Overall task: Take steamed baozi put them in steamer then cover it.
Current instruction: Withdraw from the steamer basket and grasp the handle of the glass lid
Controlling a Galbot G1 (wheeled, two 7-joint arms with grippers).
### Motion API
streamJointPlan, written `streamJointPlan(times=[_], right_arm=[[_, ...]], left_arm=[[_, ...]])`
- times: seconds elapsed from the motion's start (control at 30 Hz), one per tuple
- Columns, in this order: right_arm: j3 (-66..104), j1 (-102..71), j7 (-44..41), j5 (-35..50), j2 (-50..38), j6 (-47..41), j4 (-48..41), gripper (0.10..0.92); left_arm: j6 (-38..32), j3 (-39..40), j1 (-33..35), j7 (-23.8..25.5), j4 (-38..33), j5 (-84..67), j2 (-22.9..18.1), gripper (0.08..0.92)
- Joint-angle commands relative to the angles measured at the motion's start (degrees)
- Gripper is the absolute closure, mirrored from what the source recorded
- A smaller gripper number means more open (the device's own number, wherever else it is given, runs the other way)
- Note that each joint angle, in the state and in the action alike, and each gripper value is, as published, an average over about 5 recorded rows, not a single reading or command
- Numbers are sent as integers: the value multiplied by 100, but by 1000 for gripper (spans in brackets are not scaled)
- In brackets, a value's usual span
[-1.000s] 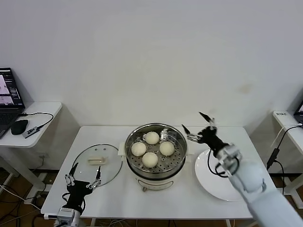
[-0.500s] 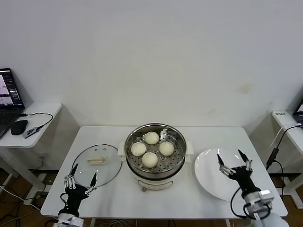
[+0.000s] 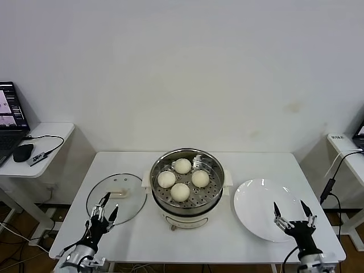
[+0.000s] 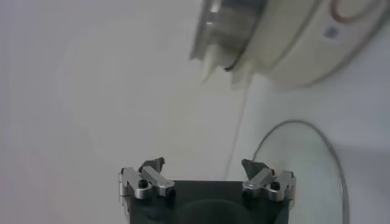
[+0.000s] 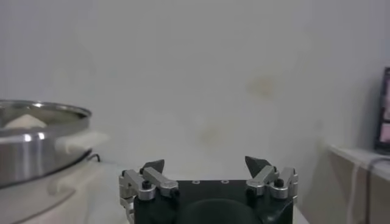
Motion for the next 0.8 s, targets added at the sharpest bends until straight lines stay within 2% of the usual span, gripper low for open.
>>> streamJointPlan(times=[0.03,0.4,0.8], right_arm=[[221,-253,44,-91,333,116,189,203],[350,-285,56,-2,369,102,248,203],[313,-256,59,-50,375,137,99,203]], left_arm=[[-74,242,-1350,50,1290,1009,171,177],[-103,542,-2128,76,2363,1073,99,177],[-95,607,-2628,81,2840,1127,21,177]])
